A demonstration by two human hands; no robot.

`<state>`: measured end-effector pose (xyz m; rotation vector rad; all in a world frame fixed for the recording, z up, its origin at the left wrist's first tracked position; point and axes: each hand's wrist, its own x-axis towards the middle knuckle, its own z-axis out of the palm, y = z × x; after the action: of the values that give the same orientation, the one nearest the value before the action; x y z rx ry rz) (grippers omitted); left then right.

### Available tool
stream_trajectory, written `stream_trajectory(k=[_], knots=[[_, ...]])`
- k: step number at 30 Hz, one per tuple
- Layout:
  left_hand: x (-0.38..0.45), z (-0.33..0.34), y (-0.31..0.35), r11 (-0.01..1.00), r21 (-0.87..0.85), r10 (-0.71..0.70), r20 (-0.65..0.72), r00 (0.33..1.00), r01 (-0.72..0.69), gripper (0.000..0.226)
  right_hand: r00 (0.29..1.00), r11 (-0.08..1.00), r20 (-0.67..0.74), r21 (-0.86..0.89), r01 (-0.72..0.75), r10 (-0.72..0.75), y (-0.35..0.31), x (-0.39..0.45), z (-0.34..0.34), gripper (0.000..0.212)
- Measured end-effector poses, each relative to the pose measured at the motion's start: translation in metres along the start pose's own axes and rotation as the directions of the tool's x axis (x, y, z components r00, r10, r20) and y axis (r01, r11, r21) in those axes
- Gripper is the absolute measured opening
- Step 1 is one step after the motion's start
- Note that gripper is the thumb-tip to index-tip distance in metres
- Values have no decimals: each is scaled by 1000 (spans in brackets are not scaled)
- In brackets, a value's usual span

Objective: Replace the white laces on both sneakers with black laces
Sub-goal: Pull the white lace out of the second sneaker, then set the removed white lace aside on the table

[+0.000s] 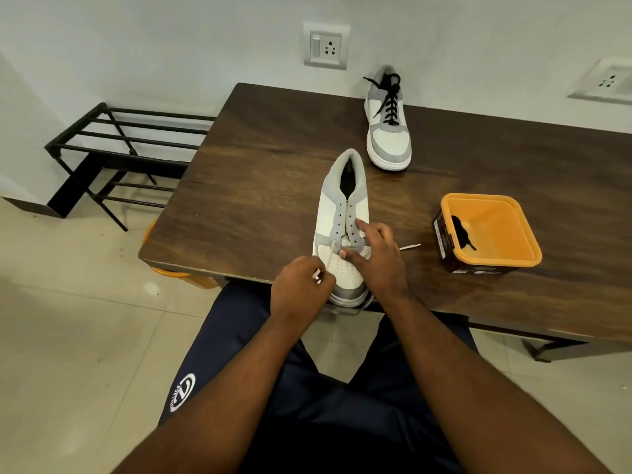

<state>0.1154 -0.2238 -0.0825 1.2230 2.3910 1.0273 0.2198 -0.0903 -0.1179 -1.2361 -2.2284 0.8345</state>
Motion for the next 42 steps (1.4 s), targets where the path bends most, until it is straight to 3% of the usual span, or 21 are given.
stream_trajectory(k=[4, 9, 11, 13, 15, 16, 19, 21, 23, 25, 29, 34, 36, 38, 40, 42], knots=[[1, -3, -3, 978, -207, -15, -124, 992, -11, 35, 1000, 1000, 7, 10, 0, 0, -2, -1, -1, 69], [-14, -7, 5, 887, -376, 193, -229, 954, -270, 30, 1000, 1000, 24, -12, -15, 15, -9, -4, -6, 69], [-15, -5, 3, 877, -396, 167, -282, 945, -273, 37, 999, 998, 32, 45, -38, 37, -13, -5, -9, 67], [-12, -3, 2, 877, -420, 105, -304, 947, -232, 37, 995, 983, -12, 158, -91, 94, -12, -10, -17, 50], [-9, -2, 1, 869, -473, 15, -266, 964, -143, 30, 986, 986, -121, 137, -98, 115, 1, -19, -27, 29], [-8, -2, 3, 857, -506, -34, -237, 971, -94, 27, 988, 995, -124, 62, -81, 89, 12, -23, -33, 30], [-8, -1, 11, 759, -650, -159, -119, 980, 44, 15, 989, 974, 140, -216, 71, -41, 31, -29, -44, 54], [-7, 1, 18, 671, -727, -218, -8, 976, 144, 10, 955, 884, 279, -414, 218, -105, 34, -32, -45, 46], [-6, 4, 27, 644, -740, -225, 61, 972, 196, 7, 943, 761, 316, -584, 282, -107, 26, -37, -52, 27], [-3, 4, 36, 663, -727, -181, 74, 981, 177, 12, 938, 720, 328, -624, 304, -112, 23, -39, -57, 23], [5, 1, 53, 696, -708, -141, 34, 989, 123, 18, 919, 770, 387, -563, 302, -78, 24, -37, -60, 37], [13, 0, 59, 677, -702, -196, 117, 974, 221, 11, 881, 677, 447, -602, 423, -153, 27, -40, -65, 27], [17, -7, 62, 659, -710, -187, 164, 969, 247, 11, 891, 784, 432, -503, 365, -138, 24, -41, -72, 21], [22, -15, 64, 655, -711, -164, 198, 966, 257, 14, 942, 946, 263, -191, 261, -206, 10, -39, -83, 11], [26, -24, 69, 629, -726, -130, 253, 959, 277, 14, 970, 963, 37, 134, 235, -241, -17, -35, -98, 4], [28, -33, 78, 555, -771, -78, 326, 942, 313, 12, 976, 932, -101, 295, 212, -191, -48, -26, -109, 8]])
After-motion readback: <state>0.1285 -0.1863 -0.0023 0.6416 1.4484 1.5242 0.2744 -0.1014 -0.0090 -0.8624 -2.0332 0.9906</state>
